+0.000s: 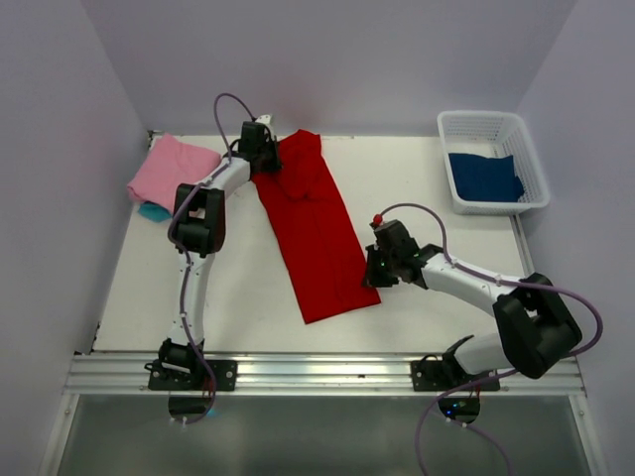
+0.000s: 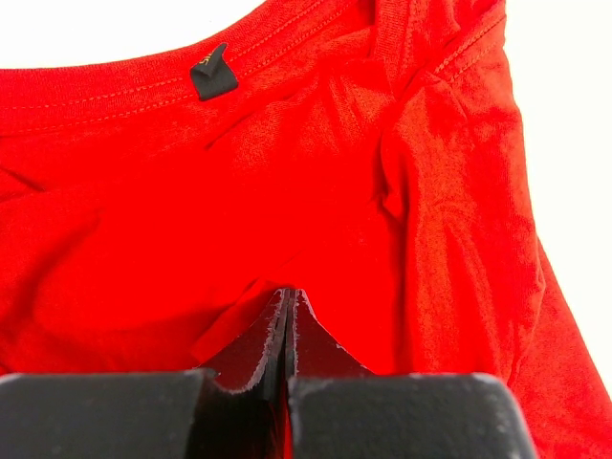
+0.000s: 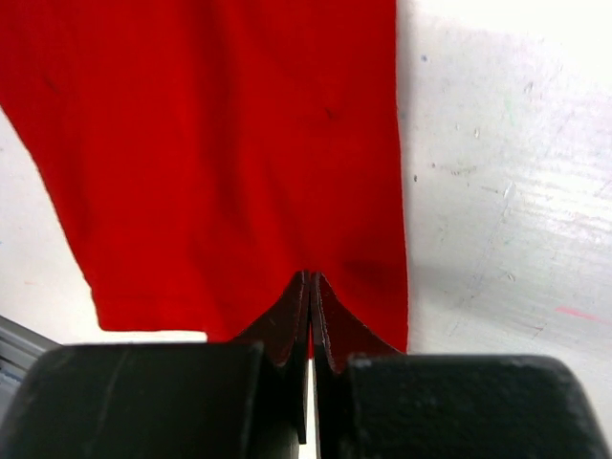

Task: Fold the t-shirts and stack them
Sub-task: Rotate the tshirt 90 degrees

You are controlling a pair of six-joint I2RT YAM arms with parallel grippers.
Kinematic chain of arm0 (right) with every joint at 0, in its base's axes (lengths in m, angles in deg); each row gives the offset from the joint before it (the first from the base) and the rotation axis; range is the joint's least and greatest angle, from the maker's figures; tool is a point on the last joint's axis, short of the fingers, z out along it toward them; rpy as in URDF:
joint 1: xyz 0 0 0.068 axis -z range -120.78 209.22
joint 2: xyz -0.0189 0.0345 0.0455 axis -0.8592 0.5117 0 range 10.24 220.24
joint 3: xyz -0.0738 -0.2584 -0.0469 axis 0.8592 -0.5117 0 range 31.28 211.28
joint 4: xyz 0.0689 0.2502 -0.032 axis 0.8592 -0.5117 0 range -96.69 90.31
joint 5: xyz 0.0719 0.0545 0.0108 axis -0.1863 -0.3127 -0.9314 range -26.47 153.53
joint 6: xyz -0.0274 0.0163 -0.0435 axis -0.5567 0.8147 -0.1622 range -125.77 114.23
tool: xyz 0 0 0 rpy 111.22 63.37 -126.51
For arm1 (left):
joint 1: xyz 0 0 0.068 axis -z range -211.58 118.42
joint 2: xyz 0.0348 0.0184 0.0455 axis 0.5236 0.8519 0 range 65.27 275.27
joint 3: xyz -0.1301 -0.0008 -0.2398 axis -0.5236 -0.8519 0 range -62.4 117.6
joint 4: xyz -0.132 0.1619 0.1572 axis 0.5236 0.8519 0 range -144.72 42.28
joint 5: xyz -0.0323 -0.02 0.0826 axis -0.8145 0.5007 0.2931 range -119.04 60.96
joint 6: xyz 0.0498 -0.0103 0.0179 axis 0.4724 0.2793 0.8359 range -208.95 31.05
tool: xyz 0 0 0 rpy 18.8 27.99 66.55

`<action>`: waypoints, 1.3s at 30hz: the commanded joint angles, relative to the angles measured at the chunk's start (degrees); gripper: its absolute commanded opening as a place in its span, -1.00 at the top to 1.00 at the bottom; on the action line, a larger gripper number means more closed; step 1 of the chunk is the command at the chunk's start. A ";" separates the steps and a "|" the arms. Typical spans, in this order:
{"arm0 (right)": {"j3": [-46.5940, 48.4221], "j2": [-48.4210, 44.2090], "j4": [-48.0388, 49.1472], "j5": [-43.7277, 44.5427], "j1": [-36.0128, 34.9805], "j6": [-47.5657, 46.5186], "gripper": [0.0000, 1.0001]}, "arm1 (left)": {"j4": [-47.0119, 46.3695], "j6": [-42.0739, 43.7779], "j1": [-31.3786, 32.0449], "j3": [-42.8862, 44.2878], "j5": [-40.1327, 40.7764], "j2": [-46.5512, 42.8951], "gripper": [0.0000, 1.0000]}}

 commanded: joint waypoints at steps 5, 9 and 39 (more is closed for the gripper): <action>-4.58 3.15 5.93 -2.52 -0.98 2.27 1.00 | 1.83 0.21 -0.34 -1.32 -1.38 -1.47 1.00; -6.25 4.12 5.77 -1.30 -1.59 2.62 1.00 | 1.83 0.48 -0.26 -1.50 -1.38 -1.47 1.00; -14.33 -12.48 -16.47 8.46 -8.10 12.81 1.00 | 3.93 0.57 -4.12 7.72 -2.61 4.77 1.00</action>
